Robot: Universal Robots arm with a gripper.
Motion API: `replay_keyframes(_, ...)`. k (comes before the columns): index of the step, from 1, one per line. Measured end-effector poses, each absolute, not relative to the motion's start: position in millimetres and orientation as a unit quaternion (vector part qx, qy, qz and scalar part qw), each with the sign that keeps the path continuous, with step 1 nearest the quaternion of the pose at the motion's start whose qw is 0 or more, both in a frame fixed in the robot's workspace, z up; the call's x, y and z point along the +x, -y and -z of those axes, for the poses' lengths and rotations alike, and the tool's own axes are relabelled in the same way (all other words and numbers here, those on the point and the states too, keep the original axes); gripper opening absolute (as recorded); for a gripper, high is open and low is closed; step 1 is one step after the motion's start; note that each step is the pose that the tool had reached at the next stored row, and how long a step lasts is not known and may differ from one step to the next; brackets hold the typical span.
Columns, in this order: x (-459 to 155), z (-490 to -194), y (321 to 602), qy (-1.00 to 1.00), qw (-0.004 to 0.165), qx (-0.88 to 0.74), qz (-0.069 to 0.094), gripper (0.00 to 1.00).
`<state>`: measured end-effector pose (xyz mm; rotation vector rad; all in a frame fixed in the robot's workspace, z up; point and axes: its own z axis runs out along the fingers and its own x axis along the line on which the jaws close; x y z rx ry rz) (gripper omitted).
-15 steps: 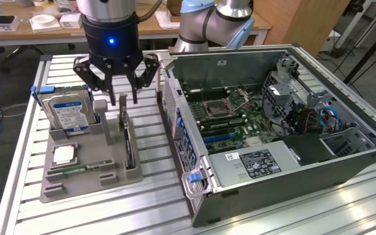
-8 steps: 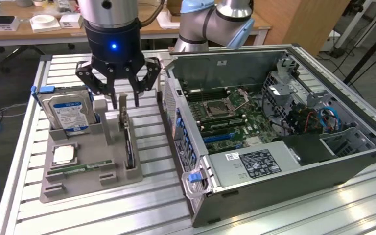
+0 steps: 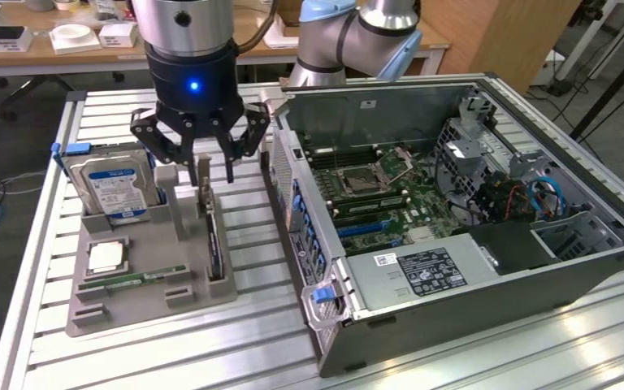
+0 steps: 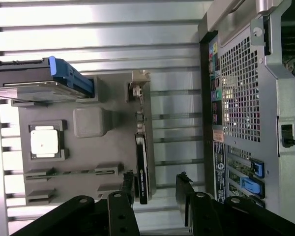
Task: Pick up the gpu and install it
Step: 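Reach for the gpu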
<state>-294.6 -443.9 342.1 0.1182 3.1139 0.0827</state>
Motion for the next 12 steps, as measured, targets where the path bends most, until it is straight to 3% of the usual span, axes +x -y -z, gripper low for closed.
replay_keyframes(12,-291.4,-332.2,448.6,-0.999,0.012,0.038,-0.027,0.47)
